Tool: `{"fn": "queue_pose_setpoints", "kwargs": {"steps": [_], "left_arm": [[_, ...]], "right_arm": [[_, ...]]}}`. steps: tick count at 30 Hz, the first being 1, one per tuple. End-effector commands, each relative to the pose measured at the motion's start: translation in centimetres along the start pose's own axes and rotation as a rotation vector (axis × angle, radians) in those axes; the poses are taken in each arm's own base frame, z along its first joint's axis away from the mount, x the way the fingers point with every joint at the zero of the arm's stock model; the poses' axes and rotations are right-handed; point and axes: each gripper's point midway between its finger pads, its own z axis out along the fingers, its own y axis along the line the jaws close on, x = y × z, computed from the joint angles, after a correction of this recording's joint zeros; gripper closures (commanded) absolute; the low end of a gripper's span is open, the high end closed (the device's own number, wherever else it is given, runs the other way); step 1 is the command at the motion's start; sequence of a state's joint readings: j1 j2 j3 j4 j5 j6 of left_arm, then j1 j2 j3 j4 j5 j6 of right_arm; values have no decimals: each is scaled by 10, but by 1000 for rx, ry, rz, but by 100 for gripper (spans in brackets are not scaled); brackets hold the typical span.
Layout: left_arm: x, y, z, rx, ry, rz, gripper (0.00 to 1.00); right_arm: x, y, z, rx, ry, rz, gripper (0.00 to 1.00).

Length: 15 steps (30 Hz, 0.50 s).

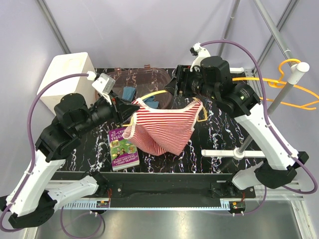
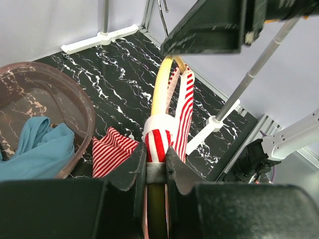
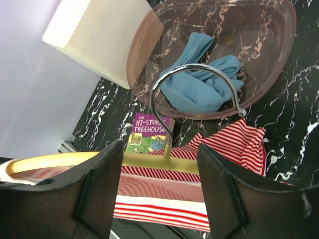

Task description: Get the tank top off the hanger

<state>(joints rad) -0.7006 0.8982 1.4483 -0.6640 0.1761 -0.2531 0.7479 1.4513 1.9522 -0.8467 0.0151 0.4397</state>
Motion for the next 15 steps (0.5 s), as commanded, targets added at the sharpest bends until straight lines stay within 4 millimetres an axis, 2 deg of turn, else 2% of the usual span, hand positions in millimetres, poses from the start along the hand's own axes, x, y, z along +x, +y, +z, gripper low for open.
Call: {"fn": "queue_pose_setpoints", "kwargs": {"steps": [1,6,11,15], "left_arm": [[-31,-9,-5,25,-119,-20,100],[-34,-20,-4,83,-114,-31,100],[-41,-32,-4,139,-129,-42,100],[-42,-37,-2,175,-136,-41,100]], "right_arm": [[0,-1,2,-17,-42,30,34],[-7,-5,10,6,-89,36,45],[-7,-4,21,-6,-104,51,50],[-8,-6,24,-1,-122,41,63]]}}
